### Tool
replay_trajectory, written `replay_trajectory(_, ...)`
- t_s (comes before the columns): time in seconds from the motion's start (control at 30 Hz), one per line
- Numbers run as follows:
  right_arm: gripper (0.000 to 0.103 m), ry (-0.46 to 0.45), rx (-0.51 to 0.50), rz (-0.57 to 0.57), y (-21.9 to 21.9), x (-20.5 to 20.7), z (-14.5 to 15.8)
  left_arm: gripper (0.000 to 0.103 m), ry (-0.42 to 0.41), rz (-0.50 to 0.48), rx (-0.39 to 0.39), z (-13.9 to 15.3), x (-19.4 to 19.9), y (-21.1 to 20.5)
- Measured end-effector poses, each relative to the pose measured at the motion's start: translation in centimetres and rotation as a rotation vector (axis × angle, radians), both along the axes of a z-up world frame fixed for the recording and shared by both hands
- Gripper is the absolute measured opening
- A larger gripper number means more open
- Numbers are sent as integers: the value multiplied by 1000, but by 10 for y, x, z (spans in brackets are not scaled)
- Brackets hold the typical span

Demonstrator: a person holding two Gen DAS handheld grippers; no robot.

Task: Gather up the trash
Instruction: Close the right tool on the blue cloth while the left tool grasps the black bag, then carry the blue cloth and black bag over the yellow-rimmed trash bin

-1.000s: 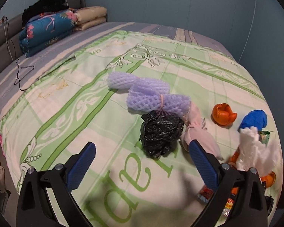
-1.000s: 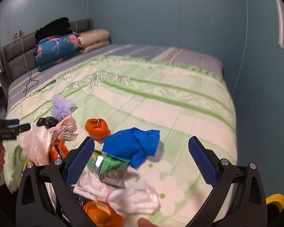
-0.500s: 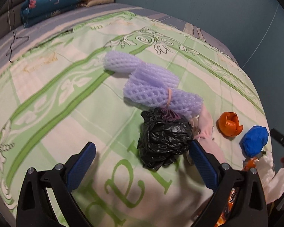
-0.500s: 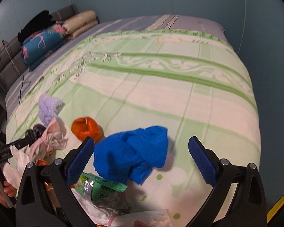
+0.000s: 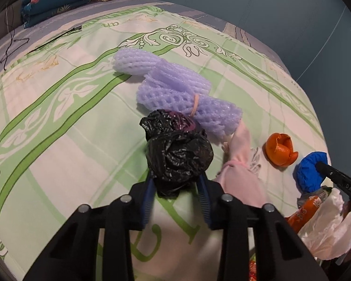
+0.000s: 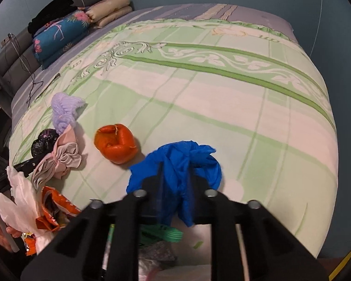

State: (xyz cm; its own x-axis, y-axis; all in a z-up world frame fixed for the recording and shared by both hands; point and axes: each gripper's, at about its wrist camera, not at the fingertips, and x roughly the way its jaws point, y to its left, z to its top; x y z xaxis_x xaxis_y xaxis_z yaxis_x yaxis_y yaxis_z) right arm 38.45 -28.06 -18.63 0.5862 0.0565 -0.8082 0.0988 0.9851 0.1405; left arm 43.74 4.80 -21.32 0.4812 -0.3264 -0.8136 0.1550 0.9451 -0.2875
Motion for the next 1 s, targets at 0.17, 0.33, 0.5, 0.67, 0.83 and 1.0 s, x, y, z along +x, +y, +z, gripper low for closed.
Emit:
replay_trajectory(0.17, 7, -57, 25, -18, -4, -12, 21, 29, -19, 23, -30, 10, -7, 14)
replay_trajectory(0.33, 7, -98, 75, -10, -7, -31, 49, 29, -47, 34, -53, 25, -18, 27)
replay_trajectory(0.5, 7, -138, 126, 9, -4, -58, 72, 29, -79, 54, -53, 39, -32, 41)
replay_trajectory(0.67, 7, -189, 146, 36, 3, -92, 95, 29, -108, 77, -73, 54, -48, 56)
replay_trajectory(0.83, 7, -242, 166, 51, 6, -128, 121, 29, -157, 74, -90, 75, -71, 61)
replay_trajectory(1.0, 7, -306, 178, 57, 4, -169, 147, 29, -222, 57, -102, 105, -97, 57)
